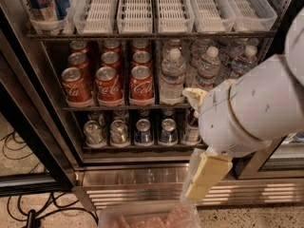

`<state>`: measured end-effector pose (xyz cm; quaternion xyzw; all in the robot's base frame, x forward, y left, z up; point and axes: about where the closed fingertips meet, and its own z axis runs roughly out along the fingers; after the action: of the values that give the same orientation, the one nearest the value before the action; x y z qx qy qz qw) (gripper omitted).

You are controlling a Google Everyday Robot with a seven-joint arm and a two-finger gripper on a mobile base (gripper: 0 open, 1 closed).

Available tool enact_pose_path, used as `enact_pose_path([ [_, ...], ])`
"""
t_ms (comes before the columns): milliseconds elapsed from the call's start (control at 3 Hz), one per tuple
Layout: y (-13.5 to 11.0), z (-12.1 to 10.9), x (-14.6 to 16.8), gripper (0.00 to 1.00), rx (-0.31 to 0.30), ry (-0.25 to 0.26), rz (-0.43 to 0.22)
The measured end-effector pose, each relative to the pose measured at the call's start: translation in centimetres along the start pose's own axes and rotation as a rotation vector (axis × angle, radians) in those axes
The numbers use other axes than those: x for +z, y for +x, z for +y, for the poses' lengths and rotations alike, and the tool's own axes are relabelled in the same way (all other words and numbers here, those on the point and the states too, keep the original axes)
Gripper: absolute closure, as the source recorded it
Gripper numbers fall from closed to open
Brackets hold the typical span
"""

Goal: Pick redbull can from top shelf of fridge

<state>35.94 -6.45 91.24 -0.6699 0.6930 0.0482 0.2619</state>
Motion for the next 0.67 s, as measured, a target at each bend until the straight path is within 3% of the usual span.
enact_pose_path([
  [333, -3.5, 1.7, 2.2, 0.00, -0.034, 0.061, -0.087],
  [667, -8.1, 1.6, 4.1, 0.00, -0.056, 0.115, -0.227],
])
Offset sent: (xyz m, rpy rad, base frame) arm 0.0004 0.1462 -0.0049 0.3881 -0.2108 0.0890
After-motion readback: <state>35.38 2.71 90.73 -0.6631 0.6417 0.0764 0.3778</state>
